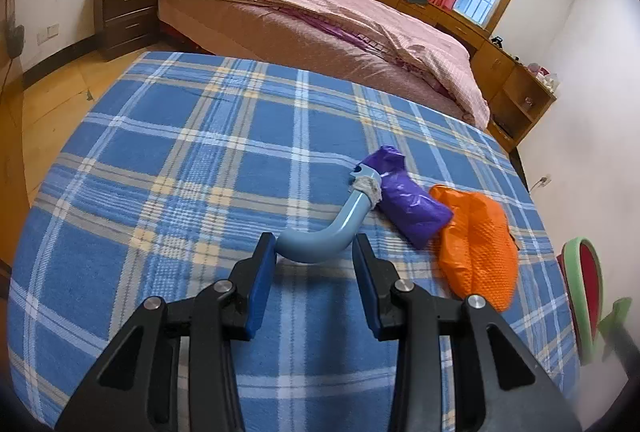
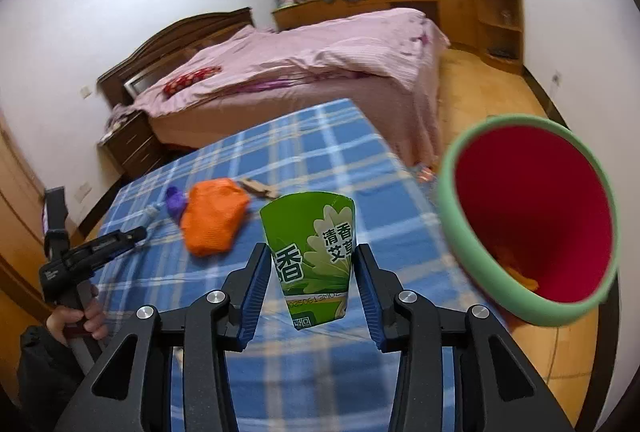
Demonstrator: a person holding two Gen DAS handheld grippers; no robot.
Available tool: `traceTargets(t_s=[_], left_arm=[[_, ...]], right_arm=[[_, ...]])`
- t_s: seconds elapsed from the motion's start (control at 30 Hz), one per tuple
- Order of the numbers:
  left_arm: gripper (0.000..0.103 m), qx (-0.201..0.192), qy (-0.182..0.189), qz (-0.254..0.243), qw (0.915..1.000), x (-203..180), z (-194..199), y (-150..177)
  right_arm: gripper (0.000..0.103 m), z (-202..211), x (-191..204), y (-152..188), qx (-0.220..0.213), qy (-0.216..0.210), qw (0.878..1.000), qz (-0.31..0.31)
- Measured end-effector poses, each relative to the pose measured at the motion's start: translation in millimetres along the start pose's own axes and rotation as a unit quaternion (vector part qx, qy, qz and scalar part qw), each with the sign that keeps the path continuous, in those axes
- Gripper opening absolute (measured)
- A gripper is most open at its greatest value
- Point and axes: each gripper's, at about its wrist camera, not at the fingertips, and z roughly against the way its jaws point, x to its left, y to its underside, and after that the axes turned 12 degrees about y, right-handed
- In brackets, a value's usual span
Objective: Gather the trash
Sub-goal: 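Carry the tube and green carton over the red bin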
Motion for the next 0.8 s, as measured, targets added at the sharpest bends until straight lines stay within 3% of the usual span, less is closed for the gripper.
traceTargets(t_s=[0.33, 0.6, 0.8], left_arm=[[0.039, -0.015, 0.009, -0.015, 0.9997, -30, 31, 9], [0.039, -0.029, 0.056, -0.049, 0.9968, -81, 69, 16], [0.039, -0.016, 0.100, -0.074, 0.9922, -122, 74, 18]], right_arm=[[0.044, 29, -70, 8, -0.026, 0.013, 0.997, -0.075], [0.044, 52, -105, 11, -0.052, 0.018, 0.992, -0.115], [0.044, 56, -127, 13, -0.057, 0.027, 0.988, -0.139]])
